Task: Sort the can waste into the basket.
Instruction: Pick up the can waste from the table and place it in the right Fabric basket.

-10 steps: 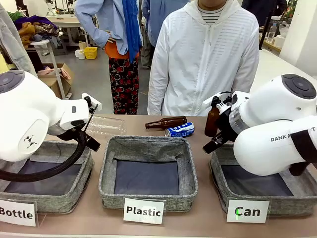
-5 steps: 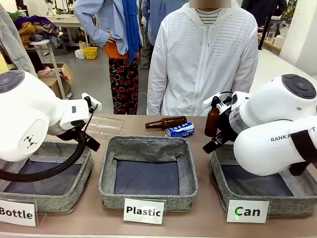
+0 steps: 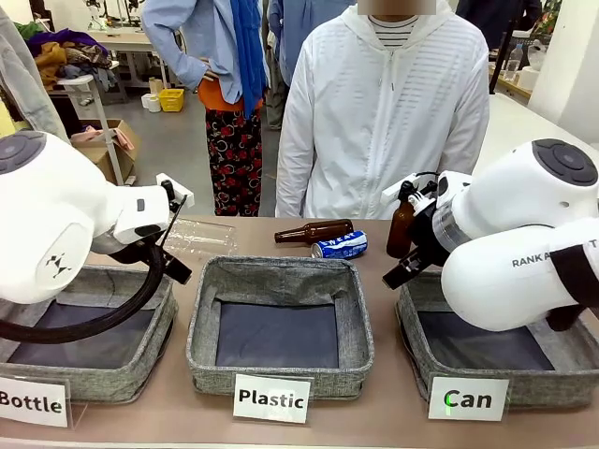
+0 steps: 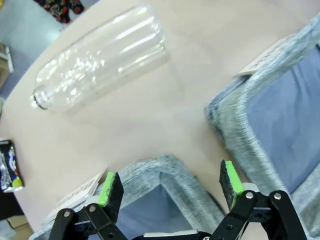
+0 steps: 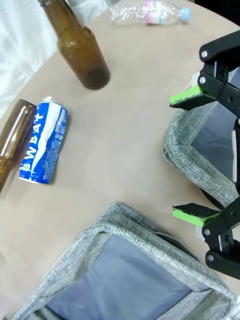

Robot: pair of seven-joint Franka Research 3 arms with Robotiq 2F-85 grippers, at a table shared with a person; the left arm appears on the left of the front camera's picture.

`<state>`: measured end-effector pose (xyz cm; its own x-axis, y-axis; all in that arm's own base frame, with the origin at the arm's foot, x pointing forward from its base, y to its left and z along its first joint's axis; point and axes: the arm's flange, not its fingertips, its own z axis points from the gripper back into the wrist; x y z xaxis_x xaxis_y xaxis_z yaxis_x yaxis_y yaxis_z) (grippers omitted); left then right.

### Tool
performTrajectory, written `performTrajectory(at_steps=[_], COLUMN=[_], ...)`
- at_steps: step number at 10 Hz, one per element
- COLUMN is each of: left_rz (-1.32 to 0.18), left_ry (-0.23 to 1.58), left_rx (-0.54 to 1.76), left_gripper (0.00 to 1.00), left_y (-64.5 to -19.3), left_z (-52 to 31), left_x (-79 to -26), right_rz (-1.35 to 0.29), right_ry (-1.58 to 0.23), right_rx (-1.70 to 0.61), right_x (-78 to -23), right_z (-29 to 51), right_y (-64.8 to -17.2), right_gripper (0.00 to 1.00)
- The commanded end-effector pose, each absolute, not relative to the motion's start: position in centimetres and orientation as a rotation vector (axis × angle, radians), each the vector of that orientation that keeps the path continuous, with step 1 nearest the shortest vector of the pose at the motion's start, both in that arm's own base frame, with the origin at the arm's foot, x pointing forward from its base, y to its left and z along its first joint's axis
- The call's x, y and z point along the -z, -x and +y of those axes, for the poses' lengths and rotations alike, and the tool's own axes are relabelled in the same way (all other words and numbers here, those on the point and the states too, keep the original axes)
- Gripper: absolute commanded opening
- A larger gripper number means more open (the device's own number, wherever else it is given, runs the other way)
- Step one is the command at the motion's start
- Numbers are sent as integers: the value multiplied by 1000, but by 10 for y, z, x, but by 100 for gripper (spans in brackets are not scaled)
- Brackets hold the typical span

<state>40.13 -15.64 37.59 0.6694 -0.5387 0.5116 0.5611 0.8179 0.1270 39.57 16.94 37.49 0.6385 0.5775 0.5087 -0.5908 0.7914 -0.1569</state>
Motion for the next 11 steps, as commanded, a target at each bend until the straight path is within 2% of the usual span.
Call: performTrajectory(at_steps=[1, 4, 5, 6, 7, 8, 10, 11], left_rz=[-629, -851, -945, -1037, -1090, -1091, -1111, -1109], left_ry=[159, 237, 270, 316, 336, 434, 877, 962], left_rx=[703, 825, 820, 818, 755, 771, 687, 575], left_gripper=[100, 100, 100, 100, 100, 100, 100, 100], left_y=[-362, -280, -258, -239, -233, -232, -247, -253], left_z=[-151, -117, -87, -41, 5, 48, 139, 165], left_x=[-421, -491, -505, -516, -515, -506, -472, -449], right_rz=[-607, -782, -840, -899, -915, -881, -728, -736], right_ry=[-15, -119, -224, -408, -501, -612, -842, -932], right_rx=[-756, -776, -779, -809, -678, -510, -141, -51], right_x=[-412, -487, -504, -516, -518, -513, -492, -480], right_z=[158, 120, 89, 44, -2, -44, -119, -150], right_y=[-365, -297, -276, -256, -251, -252, -264, -267], right_gripper=[100, 100, 100, 100, 100, 100, 100, 100])
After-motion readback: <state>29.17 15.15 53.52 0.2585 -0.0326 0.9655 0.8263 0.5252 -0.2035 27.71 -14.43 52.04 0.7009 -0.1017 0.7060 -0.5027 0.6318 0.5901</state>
